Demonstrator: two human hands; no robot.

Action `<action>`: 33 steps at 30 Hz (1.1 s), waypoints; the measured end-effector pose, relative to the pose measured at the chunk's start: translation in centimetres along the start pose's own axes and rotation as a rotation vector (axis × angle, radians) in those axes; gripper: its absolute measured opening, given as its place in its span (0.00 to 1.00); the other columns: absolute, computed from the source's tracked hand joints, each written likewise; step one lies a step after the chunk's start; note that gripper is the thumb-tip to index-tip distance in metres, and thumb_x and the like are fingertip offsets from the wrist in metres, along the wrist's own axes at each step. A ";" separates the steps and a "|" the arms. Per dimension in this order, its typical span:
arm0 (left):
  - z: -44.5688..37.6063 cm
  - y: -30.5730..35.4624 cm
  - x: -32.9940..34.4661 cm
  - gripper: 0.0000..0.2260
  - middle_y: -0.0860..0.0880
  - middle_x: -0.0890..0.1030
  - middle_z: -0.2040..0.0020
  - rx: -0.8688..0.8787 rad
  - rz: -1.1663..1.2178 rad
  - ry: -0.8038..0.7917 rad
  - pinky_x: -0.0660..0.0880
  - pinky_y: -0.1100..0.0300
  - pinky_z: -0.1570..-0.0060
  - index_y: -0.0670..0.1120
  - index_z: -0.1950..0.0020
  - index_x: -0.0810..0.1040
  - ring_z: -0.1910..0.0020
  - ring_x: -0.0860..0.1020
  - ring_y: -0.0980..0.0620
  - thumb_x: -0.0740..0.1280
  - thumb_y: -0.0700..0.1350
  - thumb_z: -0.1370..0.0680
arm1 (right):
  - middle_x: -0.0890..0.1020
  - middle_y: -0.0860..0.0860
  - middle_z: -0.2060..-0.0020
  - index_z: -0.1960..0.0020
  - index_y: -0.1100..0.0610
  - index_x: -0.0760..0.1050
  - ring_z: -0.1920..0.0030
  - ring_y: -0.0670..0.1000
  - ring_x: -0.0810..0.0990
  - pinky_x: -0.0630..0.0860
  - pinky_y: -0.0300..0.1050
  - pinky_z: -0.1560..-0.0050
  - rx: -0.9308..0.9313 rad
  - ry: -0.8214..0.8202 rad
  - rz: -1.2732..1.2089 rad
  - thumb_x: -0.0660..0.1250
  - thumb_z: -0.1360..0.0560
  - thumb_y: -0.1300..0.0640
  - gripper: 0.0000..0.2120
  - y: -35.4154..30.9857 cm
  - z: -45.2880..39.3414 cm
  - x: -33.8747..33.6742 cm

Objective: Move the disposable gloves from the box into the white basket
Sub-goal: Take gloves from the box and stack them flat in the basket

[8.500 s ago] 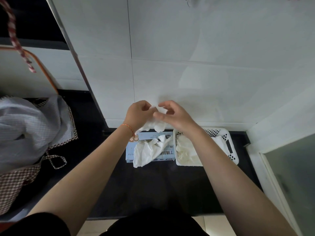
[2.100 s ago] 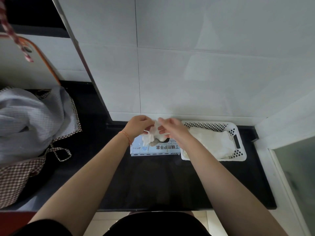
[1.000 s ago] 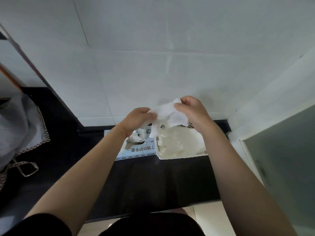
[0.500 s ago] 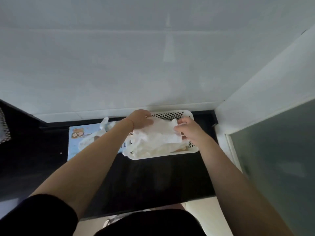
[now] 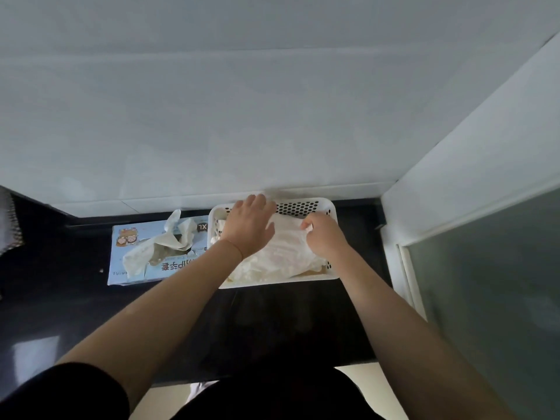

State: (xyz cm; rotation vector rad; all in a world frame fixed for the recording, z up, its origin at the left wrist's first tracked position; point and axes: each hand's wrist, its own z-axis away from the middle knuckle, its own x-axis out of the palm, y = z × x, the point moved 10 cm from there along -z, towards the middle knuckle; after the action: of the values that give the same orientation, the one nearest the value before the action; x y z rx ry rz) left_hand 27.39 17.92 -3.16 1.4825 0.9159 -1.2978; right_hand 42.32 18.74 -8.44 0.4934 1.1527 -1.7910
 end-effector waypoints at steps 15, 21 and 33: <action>4.5 -1.6 9.2 0.47 0.48 0.42 0.20 -0.028 -0.133 -0.409 0.38 0.40 0.26 0.59 0.21 0.40 0.21 0.43 0.43 0.57 0.77 0.31 | 0.72 0.61 0.38 0.43 0.64 0.76 0.48 0.56 0.78 0.73 0.47 0.47 -0.224 0.045 0.683 0.60 0.23 0.69 0.11 -2.3 0.6 1.0; 4.3 -1.8 10.6 0.48 0.48 0.38 0.20 -0.016 -0.157 -0.419 0.39 0.36 0.26 0.59 0.21 0.40 0.22 0.39 0.41 0.55 0.79 0.33 | 0.69 0.62 0.33 0.41 0.64 0.75 0.46 0.54 0.78 0.74 0.47 0.44 -0.236 0.056 0.742 0.61 0.21 0.65 0.11 -1.4 0.2 2.4; 4.2 -1.2 10.2 0.48 0.47 0.37 0.20 -0.031 -0.139 -0.522 0.42 0.34 0.27 0.59 0.21 0.39 0.22 0.39 0.40 0.56 0.78 0.33 | 0.71 0.59 0.39 0.43 0.61 0.76 0.51 0.52 0.77 0.72 0.44 0.51 -0.137 0.122 0.781 0.60 0.21 0.64 0.10 -2.3 0.6 1.6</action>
State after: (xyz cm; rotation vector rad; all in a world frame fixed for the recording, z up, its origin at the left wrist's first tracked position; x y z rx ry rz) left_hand 26.72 13.81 -13.46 0.9909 0.6938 -1.6590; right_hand 39.61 17.83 -8.14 0.8406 0.9646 -1.0124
